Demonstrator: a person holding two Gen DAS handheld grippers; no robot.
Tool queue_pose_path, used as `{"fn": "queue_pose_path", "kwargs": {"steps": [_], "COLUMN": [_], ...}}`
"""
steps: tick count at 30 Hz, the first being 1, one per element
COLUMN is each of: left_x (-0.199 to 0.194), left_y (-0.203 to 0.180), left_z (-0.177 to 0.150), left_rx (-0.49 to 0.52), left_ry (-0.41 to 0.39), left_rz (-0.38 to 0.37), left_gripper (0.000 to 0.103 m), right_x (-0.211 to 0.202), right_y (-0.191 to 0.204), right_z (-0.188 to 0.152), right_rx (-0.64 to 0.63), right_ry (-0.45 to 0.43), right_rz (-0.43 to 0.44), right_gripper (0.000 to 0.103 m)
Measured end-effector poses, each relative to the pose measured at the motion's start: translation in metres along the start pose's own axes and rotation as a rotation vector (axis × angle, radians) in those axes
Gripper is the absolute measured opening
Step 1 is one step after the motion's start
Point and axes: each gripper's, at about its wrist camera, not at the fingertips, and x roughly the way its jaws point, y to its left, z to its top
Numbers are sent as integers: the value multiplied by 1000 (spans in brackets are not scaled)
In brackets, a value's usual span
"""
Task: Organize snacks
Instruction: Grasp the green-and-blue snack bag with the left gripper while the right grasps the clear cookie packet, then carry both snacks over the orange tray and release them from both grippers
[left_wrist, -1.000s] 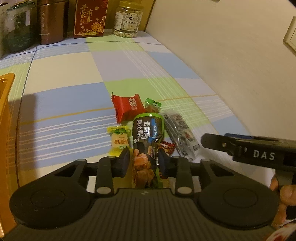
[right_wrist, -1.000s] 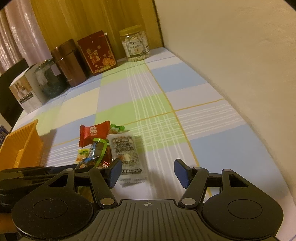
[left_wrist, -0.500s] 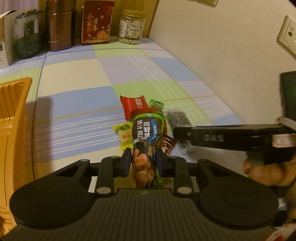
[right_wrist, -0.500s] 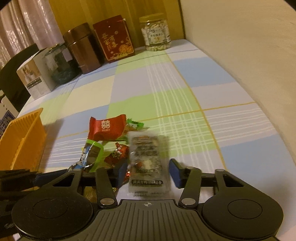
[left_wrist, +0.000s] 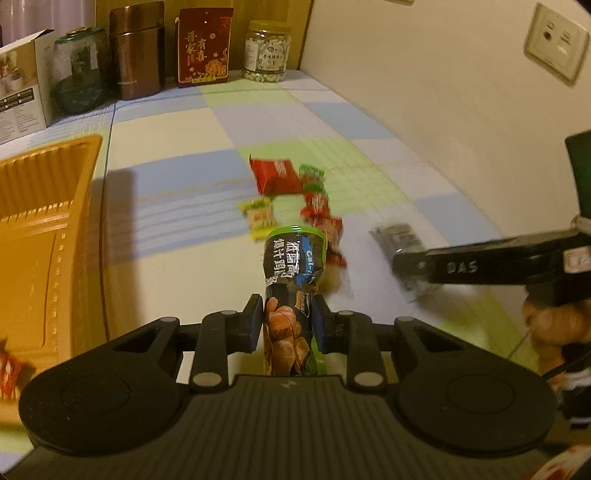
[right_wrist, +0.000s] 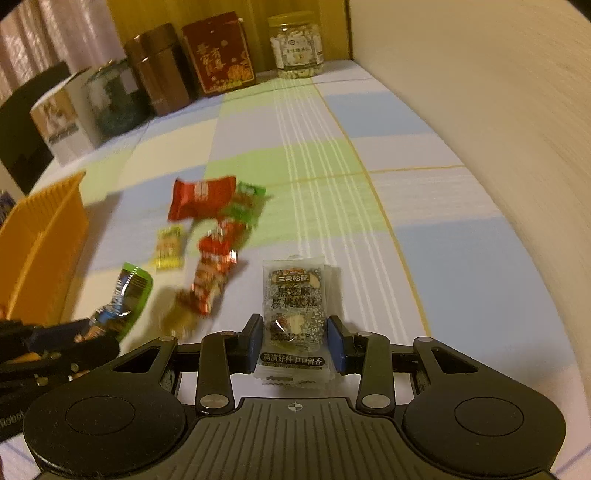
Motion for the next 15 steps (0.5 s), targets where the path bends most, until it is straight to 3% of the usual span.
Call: {"fn": "queue_pose_path", "kwargs": {"steps": [15], "left_x": [13], "left_y": [-3], "left_z": [-18], "left_rx": [47], "left_ry": [23], "left_rz": [23], "left_gripper": [27], "right_x": [-4], "right_y": [12], "right_z": [-15], "right_rx": [-100], "right_ry": [6], "right_rz": [-52], "right_gripper": [39]}}
